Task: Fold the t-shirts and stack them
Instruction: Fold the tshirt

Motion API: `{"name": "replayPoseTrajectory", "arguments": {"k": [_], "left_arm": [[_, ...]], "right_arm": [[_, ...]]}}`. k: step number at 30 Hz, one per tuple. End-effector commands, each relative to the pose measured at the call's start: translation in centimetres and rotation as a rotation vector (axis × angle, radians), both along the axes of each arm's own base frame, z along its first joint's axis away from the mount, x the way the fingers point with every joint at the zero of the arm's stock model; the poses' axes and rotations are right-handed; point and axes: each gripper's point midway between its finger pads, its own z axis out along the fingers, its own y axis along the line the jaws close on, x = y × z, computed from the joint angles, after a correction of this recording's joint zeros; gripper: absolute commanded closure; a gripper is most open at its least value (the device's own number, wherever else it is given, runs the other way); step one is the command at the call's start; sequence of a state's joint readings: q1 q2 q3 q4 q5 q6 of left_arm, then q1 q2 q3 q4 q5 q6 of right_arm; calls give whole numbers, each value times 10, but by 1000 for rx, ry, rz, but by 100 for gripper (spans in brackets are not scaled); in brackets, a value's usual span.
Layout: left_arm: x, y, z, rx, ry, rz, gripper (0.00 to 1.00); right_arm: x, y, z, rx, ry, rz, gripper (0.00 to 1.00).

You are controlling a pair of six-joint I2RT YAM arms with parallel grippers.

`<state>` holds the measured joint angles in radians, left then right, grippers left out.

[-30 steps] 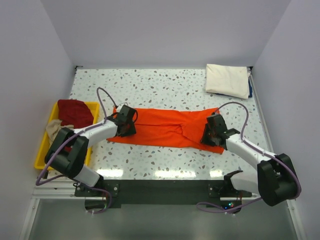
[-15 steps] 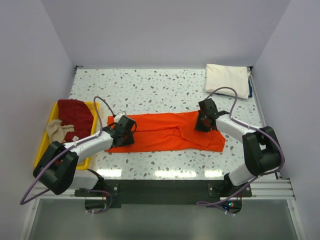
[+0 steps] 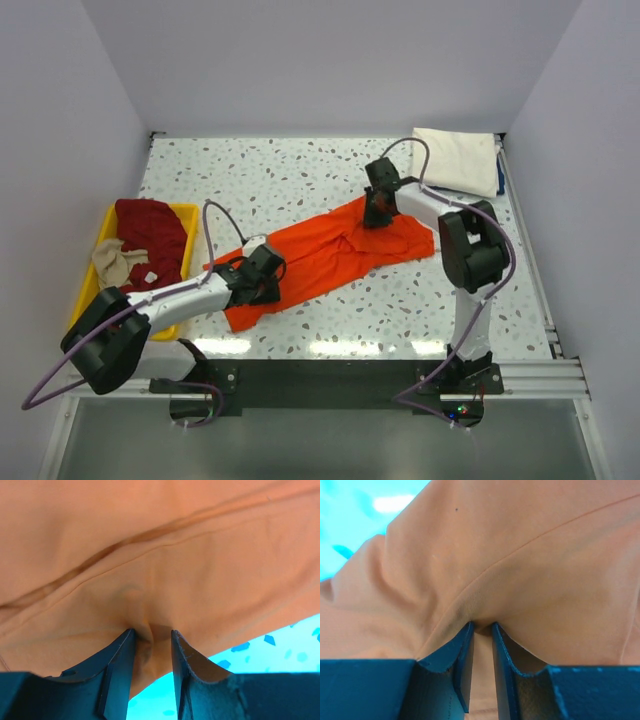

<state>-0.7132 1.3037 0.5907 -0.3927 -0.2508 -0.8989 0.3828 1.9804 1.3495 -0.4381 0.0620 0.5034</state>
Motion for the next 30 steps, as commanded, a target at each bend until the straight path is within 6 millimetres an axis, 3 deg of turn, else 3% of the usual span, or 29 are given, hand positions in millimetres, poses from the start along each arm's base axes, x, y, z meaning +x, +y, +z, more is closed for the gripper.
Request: {"name": "replayPoseTrajectory", "arguments": {"k": [1, 7, 10, 12, 13, 19, 22, 25, 26, 29, 30], "left_arm": [[-19, -6, -6, -23, 58, -8, 61], [-16, -51, 2, -62, 44, -89, 61], [-15, -76, 3, -72, 50, -137, 61], [-14, -93, -1, -94, 65, -167, 61], [-8, -107, 5, -120, 52, -181, 61], [25, -169, 29, -221, 15, -249, 61], [36, -183, 48, -243, -23, -276, 60], [46, -176, 64, -228, -69, -265, 57], [47, -172, 66, -216, -76, -273, 57], [48, -157, 70, -170, -94, -278, 57], [47, -154, 75, -168, -106, -282, 57]], "right_arm": [[8, 30, -12, -63, 60, 136, 75], [47, 80, -24, -115, 59, 322, 71], [64, 94, -34, -164, 61, 390, 68], [79, 102, -26, -168, 25, 416, 65], [81, 100, -39, -189, 32, 437, 63], [125, 95, -30, -270, -119, 489, 39], [141, 94, -12, -278, -189, 480, 20], [152, 102, 36, -227, -288, 444, 4], [154, 105, 65, -197, -344, 431, 1], [152, 102, 96, -152, -390, 376, 1], [150, 98, 121, -141, -428, 348, 1]]}}
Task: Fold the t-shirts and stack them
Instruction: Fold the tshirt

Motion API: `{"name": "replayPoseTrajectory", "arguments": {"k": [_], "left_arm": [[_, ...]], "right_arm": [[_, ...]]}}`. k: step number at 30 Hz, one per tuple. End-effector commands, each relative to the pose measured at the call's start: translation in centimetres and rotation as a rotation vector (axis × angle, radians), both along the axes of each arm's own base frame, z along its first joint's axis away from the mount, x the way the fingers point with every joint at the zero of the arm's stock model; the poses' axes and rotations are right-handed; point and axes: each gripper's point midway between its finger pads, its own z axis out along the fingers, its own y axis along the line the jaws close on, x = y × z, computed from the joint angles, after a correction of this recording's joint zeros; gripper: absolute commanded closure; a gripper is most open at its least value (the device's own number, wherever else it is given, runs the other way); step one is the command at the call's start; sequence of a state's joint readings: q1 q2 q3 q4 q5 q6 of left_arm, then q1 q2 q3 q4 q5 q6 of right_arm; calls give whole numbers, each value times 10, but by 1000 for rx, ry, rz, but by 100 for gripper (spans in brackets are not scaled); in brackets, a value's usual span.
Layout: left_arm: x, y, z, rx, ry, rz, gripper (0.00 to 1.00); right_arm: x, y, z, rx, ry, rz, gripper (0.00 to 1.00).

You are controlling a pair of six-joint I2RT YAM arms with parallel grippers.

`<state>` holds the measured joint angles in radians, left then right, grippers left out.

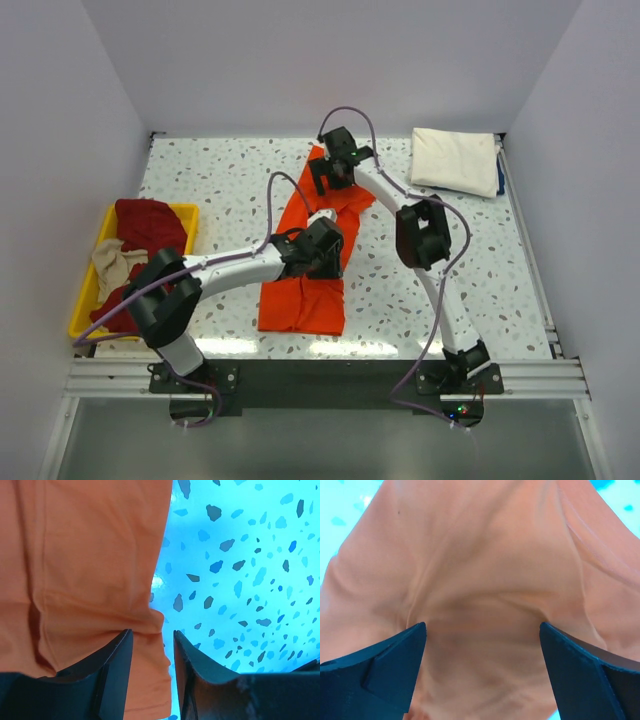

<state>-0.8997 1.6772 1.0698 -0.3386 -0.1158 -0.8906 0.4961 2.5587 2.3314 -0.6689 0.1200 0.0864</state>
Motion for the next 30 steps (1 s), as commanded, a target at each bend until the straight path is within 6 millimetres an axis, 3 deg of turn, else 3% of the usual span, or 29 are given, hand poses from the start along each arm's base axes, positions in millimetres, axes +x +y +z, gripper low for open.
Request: {"name": "replayPoseTrajectory", "arguments": {"k": [1, 2, 3, 4, 6, 7, 11, 20, 27, 30], "left_arm": [[6, 15, 21, 34, -77, -21, 57], [6, 18, 19, 47, -84, -26, 57], [5, 21, 12, 68, -79, -35, 57], [4, 23, 7, 87, -70, -46, 57], [-3, 21, -9, 134, -50, -115, 60], [-5, 25, -14, 172, -40, -123, 62], [-24, 32, -32, 228, -24, -176, 66], [-70, 60, -65, 336, 47, -266, 70], [-100, 70, -65, 299, 106, -339, 71], [-108, 64, -64, 272, 121, -369, 72]], "right_arm": [[9, -9, 111, 121, -185, -93, 1], [4, -17, 104, 119, -161, -120, 1], [3, -26, 117, 159, -165, -169, 1], [0, -31, 115, 171, -150, -191, 1], [-9, -42, 98, 181, -103, -231, 6], [-9, -49, 100, 205, -100, -262, 10], [-14, -61, 67, 205, -50, -301, 39], [-11, -78, 7, 129, 58, -340, 67], [2, -89, -23, 49, 85, -316, 68], [17, -91, -22, 33, 49, -281, 66]]}}
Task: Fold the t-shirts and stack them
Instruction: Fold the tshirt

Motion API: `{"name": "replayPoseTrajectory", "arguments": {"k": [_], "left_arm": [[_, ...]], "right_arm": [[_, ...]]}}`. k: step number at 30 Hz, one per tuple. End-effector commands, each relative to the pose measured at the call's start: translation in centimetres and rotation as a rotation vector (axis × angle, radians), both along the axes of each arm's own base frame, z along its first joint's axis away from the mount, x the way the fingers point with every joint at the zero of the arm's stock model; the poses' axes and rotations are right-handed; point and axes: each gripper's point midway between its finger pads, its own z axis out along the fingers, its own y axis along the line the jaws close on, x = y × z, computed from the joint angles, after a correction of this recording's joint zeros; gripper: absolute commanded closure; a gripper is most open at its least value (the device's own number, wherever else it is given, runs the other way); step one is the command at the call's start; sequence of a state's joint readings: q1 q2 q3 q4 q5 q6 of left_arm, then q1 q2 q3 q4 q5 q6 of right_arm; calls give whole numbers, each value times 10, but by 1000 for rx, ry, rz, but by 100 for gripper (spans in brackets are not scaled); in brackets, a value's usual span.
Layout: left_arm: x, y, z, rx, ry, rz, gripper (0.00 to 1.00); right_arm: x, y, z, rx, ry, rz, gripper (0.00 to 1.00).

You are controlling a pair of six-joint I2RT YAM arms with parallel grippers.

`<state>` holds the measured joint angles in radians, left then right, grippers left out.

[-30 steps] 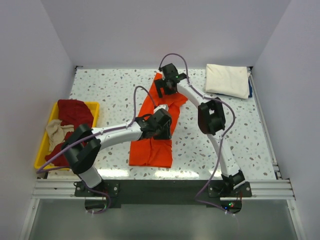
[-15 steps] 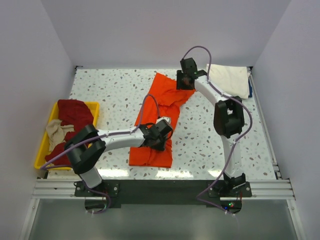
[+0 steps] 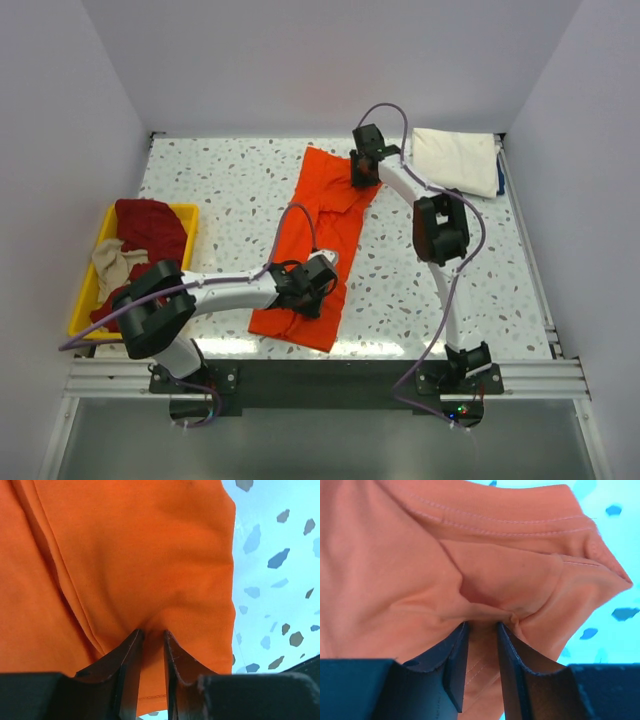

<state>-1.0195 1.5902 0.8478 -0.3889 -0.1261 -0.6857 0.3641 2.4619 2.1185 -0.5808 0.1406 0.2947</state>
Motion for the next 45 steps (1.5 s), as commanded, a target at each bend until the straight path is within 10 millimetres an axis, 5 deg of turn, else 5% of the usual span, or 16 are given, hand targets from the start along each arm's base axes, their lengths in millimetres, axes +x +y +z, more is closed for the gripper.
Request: {"name": "replayPoseTrajectory", "arguments": {"k": [1, 4, 11, 17, 24, 25, 30, 32, 33, 34, 36, 37, 38, 40, 44, 45], "left_arm": [[-28, 12, -14, 40, 92, -74, 72], [-23, -1, -12, 22, 90, -87, 72], [-15, -43, -8, -49, 135, -117, 72], [-4, -67, 2, -100, 131, -89, 72], [29, -89, 41, -213, 74, -62, 68], [33, -90, 46, -229, 61, -63, 67], [61, -70, 79, -303, 14, 12, 62], [79, -45, 101, -350, -31, 116, 62], [77, -30, 94, -351, -19, 162, 60], [79, -20, 97, -367, -24, 187, 59], [81, 9, 100, -383, -18, 244, 58], [81, 17, 100, -375, -16, 255, 58], [80, 26, 100, -370, -20, 270, 57], [68, 37, 91, -343, 2, 279, 57], [56, 46, 76, -341, 14, 309, 57], [56, 46, 74, -347, 14, 308, 58]], "right_arm": [[8, -14, -22, -78, 22, 44, 66], [21, -16, -34, -125, 10, 84, 65], [58, -6, -19, -57, -82, 120, 57], [66, -6, -4, -45, -132, 125, 56], [77, -8, 67, -13, -251, 132, 46], [77, -7, 91, -1, -286, 132, 40], [60, -9, 157, 70, -341, 89, 31], [38, -8, 183, 135, -322, 65, 29], [28, -4, 188, 196, -294, 33, 29], [12, -5, 175, 207, -237, 22, 27], [-24, 11, 207, 298, -239, 58, 25], [-45, 12, 176, 277, -173, 62, 25], [-61, 10, 205, 280, -242, 55, 24], [-87, 27, 192, 264, -252, 80, 21], [-84, 51, 187, 240, -260, 128, 21], [-80, 64, 171, 209, -246, 154, 22]]}}
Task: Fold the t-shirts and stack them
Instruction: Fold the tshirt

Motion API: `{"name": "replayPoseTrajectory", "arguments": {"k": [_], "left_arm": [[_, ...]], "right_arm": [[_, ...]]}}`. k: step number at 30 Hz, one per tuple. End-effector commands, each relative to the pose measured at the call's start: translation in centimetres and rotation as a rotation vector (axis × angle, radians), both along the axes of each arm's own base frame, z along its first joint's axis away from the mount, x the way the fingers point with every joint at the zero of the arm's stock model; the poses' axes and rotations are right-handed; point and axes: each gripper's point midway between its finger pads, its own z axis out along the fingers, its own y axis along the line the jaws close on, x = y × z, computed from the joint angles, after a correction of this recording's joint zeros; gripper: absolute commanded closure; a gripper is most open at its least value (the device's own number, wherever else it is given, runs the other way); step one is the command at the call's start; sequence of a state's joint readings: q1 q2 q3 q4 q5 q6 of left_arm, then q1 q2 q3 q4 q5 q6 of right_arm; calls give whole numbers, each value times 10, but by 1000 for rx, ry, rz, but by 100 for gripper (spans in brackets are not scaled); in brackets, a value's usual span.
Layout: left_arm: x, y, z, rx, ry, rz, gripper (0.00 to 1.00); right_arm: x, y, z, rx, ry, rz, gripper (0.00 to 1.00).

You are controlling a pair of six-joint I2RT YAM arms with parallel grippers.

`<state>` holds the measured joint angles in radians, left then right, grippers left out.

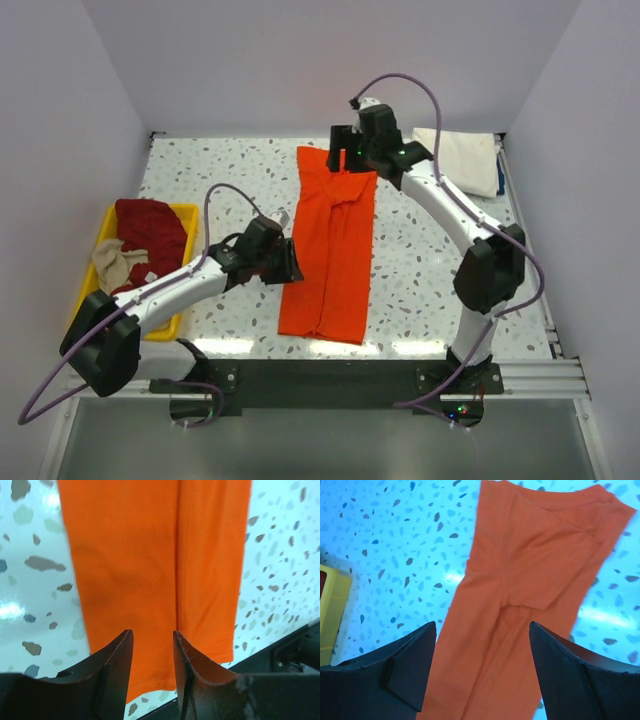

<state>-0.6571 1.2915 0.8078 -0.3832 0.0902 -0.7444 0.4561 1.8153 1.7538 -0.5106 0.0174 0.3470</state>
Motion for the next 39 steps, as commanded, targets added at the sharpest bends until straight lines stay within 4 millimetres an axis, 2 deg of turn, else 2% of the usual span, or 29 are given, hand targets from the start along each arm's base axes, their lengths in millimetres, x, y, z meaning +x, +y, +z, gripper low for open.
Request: {"name": "replayPoseTrajectory", "arguments": {"k": [1, 5, 9, 10, 11, 15, 16, 17, 18, 19, 20, 21, 22, 24, 25, 26, 28, 29, 31, 33, 36, 37, 38, 39], "left_arm": [[-12, 5, -14, -3, 38, 11, 58], [-17, 13, -36, 29, 54, 26, 59], [-23, 16, -43, 40, 74, 17, 61], [-23, 17, -44, 48, 71, 6, 61], [-24, 16, -41, 46, 69, -3, 61], [-30, 24, -46, 105, 98, -34, 60], [-31, 25, -46, 112, 104, -40, 60], [-34, 25, -47, 110, 116, -50, 59], [-38, 25, -48, 111, 124, -62, 57], [-42, 23, -47, 93, 136, -82, 55], [-46, 22, -47, 80, 139, -98, 52], [-49, 20, -47, 69, 141, -117, 51], [-51, 20, -47, 64, 145, -126, 51], [-58, 15, -44, 28, 156, -166, 49], [-60, 13, -43, 21, 154, -188, 48], [-62, 9, -40, -1, 158, -207, 48], [-59, 3, -35, -26, 139, -220, 48], [-64, -4, -32, -64, 147, -255, 50], [-62, -14, -27, -99, 130, -269, 53], [-71, -30, -25, -129, 131, -322, 56], [-85, -46, -30, -118, 145, -374, 64], [-87, -47, -36, -86, 151, -370, 66], [-89, -47, -39, -79, 159, -370, 73], [-89, -47, -41, -78, 163, -367, 74]], "right_arm": [[25, 31, -39, -45, 5, 10, 23], [35, 49, -74, -39, 80, 36, 29], [10, 47, -85, -30, 140, 38, 33], [-8, 38, -104, -46, 193, 33, 36], [-20, 40, -87, -12, 167, 42, 36], [-90, 30, -88, 61, 234, 40, 37], [-117, 21, -114, 43, 302, 34, 37], [-132, 21, -96, 93, 271, 54, 38], [-154, 24, -101, 108, 309, 69, 40], [-182, 12, -125, 76, 378, 63, 40], [-200, 11, -116, 98, 370, 87, 40], [-214, 5, -121, 91, 388, 87, 41], [-235, -7, -141, 63, 440, 82, 41], [-259, -14, -145, 75, 469, 100, 42], [-273, -21, -158, 61, 513, 104, 44], [-283, -22, -162, 55, 535, 118, 45], [-299, -25, -171, 61, 569, 124, 49], [-304, -22, -173, 63, 570, 139, 49], [-309, -22, -176, 62, 577, 145, 51], [-314, -20, -178, 45, 577, 162, 52], [-322, -19, -181, 25, 568, 174, 52], [-323, -20, -182, 15, 568, 175, 52], [-325, -20, -183, 0, 564, 179, 52], [-325, -20, -183, -11, 561, 178, 52]]}}
